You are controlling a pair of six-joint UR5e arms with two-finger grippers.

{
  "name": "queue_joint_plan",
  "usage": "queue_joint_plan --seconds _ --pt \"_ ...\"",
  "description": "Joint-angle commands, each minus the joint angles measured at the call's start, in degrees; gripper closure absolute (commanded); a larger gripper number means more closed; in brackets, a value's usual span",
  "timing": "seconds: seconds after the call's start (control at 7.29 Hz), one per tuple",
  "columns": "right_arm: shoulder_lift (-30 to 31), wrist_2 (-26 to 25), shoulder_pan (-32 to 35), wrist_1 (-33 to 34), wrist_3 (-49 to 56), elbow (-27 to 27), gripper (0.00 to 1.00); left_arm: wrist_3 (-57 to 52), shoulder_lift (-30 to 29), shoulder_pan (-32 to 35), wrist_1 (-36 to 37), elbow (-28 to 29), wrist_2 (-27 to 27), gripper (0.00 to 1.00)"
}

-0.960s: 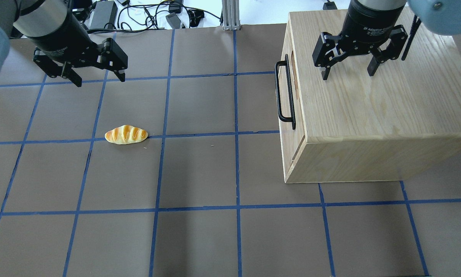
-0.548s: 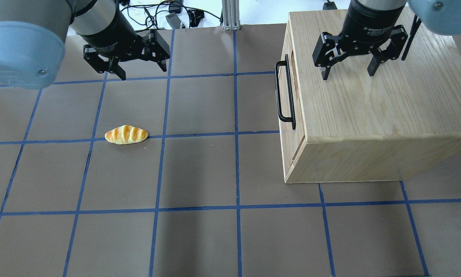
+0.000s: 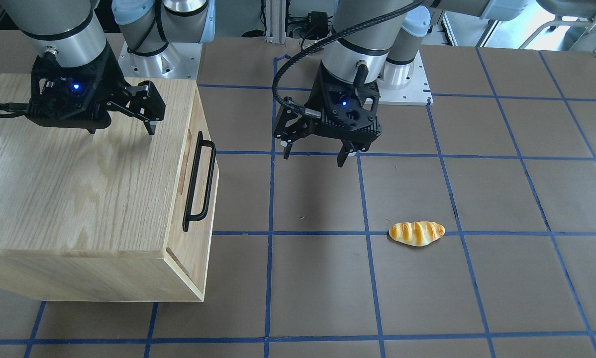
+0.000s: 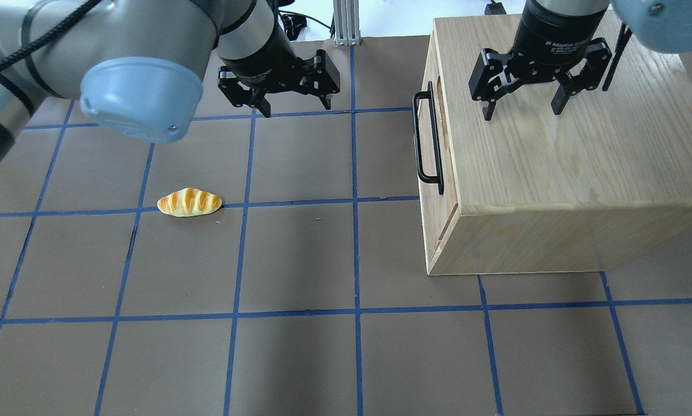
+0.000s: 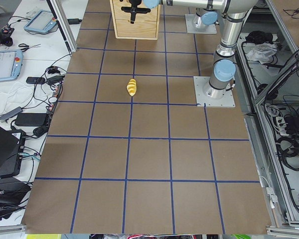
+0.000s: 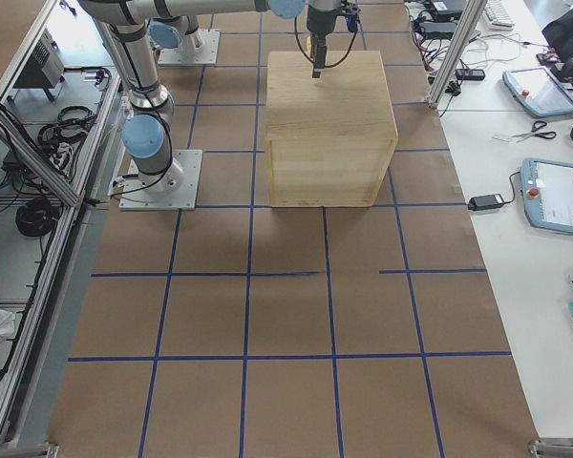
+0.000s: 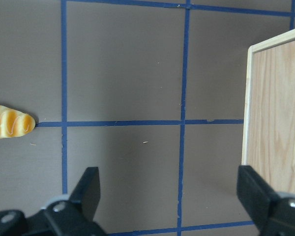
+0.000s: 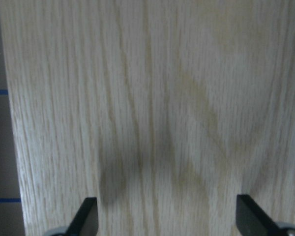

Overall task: Open upper drawer
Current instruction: 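Move the left gripper across toward the black drawer handle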

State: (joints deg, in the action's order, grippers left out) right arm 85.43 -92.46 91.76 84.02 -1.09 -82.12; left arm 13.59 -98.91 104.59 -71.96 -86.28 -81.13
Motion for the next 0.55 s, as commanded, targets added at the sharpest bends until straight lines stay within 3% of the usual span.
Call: queue_joint_plan --seconds 0.0,0.41 --pt "0.0 0.0 0.0 0.0 -0.05 0.03 0.0 2.05 -2.76 1.93 6.02 -0.02 3.96 0.0" --pt "0.0 0.0 0.0 0.0 0.03 -0.06 0.0 5.29 -6.63 5.35 7.88 -0.03 3.96 0.0"
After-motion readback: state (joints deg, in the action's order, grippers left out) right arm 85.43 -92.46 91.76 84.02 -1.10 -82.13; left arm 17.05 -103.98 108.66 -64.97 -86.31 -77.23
